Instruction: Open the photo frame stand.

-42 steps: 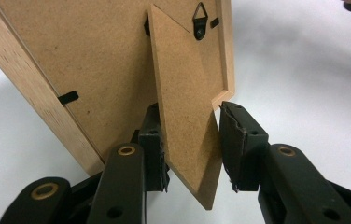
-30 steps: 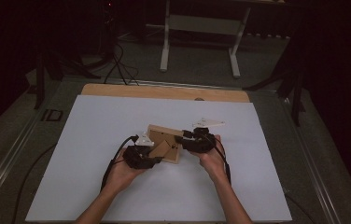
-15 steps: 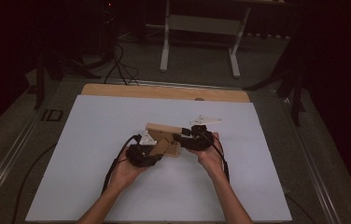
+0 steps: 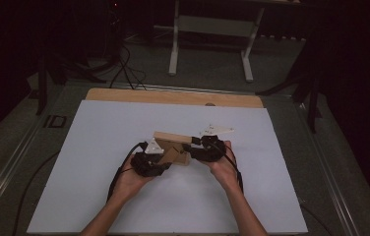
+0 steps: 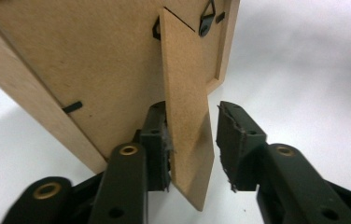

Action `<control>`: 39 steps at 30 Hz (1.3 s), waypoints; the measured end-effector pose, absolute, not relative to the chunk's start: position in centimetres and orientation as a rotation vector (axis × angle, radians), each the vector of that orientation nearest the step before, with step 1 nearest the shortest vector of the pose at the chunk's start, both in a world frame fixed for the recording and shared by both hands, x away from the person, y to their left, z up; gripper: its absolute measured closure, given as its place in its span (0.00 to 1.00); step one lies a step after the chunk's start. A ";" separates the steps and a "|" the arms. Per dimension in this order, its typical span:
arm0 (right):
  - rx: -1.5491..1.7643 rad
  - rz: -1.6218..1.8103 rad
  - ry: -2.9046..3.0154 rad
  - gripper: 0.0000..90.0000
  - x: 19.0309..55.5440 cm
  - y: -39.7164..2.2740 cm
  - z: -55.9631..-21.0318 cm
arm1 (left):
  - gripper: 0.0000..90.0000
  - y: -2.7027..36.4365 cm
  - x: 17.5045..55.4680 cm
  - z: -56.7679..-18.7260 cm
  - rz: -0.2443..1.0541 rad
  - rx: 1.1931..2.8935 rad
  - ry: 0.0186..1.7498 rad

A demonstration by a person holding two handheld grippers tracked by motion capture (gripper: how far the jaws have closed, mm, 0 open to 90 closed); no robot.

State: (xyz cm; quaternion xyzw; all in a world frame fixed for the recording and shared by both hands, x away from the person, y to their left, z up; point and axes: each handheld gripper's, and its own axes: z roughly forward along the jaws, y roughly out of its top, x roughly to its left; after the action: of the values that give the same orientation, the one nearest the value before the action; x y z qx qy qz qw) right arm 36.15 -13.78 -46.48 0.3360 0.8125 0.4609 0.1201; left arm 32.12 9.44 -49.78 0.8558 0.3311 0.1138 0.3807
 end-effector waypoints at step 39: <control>0.860 1.272 2.377 0.61 33.6 -13.4 -46.8 | 0.83 9.7 30.8 -50.5 0.301 2.194 0.838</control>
State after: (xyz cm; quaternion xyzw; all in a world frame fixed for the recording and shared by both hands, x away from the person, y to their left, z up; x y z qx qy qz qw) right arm 33.55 -13.41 -46.79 0.3002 0.8299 0.4440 0.1553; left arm 30.82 9.71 -50.53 0.8581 0.3277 0.1176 0.3773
